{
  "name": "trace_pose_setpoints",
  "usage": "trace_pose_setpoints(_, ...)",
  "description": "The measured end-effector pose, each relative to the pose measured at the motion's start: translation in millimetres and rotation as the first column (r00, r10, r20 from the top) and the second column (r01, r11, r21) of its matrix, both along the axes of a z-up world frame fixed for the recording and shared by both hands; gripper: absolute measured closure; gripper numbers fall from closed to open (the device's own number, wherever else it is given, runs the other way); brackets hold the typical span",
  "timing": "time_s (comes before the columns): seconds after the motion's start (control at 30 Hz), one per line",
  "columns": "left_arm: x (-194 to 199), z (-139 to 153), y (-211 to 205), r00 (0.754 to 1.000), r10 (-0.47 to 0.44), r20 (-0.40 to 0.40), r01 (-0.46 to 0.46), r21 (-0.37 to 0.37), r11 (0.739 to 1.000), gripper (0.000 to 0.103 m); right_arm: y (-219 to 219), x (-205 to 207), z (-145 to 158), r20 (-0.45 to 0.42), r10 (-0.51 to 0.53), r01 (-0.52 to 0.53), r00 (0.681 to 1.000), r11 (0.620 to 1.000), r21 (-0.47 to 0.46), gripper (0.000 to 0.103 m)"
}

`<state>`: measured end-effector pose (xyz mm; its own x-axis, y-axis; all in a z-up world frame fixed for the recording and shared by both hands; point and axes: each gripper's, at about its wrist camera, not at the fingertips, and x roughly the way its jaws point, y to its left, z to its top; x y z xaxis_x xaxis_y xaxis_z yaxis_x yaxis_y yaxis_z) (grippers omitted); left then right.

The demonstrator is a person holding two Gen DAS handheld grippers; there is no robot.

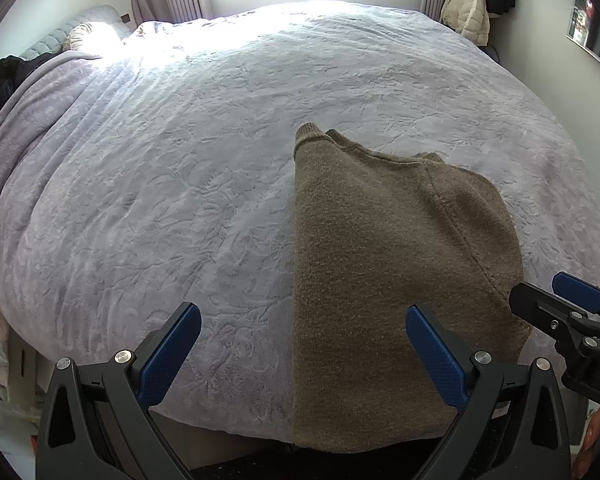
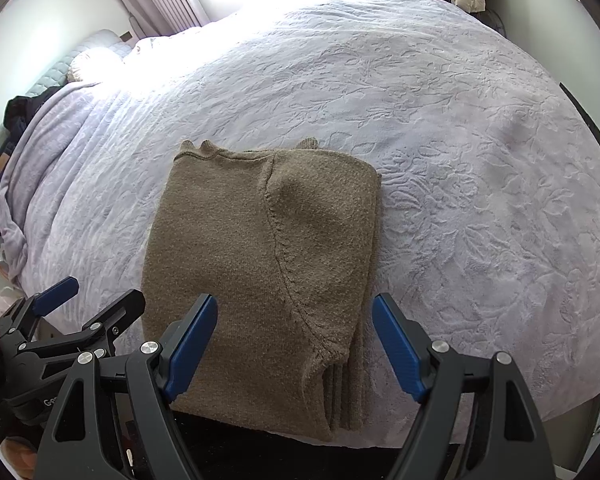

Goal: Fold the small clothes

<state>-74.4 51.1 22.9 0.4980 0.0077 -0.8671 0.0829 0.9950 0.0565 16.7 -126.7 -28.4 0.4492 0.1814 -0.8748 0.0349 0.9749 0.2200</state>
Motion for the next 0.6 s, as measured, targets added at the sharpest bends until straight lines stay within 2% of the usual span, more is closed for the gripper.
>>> trace_pose_setpoints(0.3, -1.0, -0.6, 1.9, 1.0, 0.005, -0.004, -0.005, -0.006, 1.0, 0.0, -0.4, -0.3, 2.2, 0.012, -0.003, 0.004, 1.0, 0.999, -0.052, 0.021)
trace_pose_setpoints(0.6, -1.1, -3.1, 6.0, 1.0, 0.013, 0.009, -0.013, -0.013, 1.0, 0.0, 3.0, -0.4, 0.4, 0.007, 0.0, 0.001, 1.0, 0.998, -0.058, 0.021)
